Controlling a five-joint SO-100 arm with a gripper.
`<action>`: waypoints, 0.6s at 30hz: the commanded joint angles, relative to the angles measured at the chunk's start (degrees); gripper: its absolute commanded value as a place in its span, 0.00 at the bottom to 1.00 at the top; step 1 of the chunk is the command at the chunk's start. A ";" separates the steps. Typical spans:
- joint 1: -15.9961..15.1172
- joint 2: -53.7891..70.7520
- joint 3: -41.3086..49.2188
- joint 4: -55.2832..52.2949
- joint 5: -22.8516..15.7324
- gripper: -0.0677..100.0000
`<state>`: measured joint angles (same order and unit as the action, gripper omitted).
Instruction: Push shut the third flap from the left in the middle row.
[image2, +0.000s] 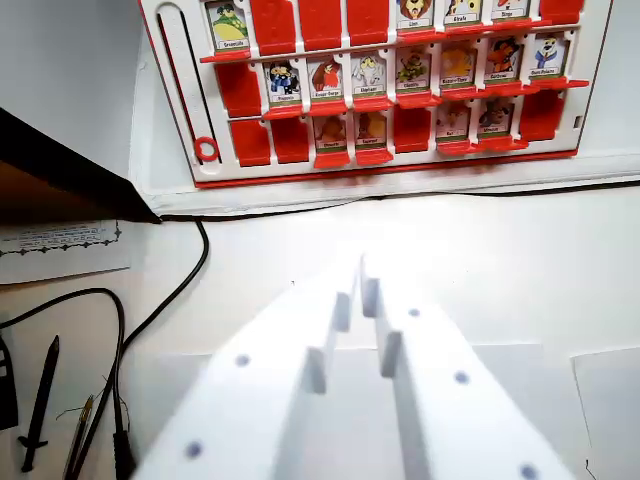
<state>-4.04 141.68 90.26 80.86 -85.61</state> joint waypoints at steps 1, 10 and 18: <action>0.53 1.23 -0.09 -2.29 0.35 0.00; 1.67 0.18 4.04 -10.20 -1.05 0.00; 3.60 -1.14 15.47 -26.54 -3.87 0.00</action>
<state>-1.14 140.98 103.62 61.96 -88.59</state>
